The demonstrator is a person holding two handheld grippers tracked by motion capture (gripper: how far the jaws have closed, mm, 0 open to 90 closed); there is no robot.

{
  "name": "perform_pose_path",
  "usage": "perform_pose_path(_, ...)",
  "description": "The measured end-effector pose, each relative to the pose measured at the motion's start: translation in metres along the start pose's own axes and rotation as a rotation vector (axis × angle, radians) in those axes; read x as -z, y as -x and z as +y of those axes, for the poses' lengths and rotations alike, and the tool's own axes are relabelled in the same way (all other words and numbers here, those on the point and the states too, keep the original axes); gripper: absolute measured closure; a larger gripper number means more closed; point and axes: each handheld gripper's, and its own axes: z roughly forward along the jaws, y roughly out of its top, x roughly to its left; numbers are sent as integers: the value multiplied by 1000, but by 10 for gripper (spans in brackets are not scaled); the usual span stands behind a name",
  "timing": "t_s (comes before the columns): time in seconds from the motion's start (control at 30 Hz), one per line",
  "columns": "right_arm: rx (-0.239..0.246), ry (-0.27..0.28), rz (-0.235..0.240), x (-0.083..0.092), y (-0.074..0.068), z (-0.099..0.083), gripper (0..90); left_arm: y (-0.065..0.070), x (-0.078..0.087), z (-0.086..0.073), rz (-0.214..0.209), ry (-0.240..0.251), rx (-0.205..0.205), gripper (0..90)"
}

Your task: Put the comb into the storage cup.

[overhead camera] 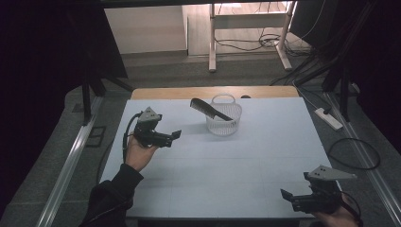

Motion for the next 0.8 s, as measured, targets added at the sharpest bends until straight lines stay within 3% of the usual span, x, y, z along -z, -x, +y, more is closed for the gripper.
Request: perform_pose_path(0.8,5,0,-7,0,-1,0,4,9,27,-14,-5,5,35,0)
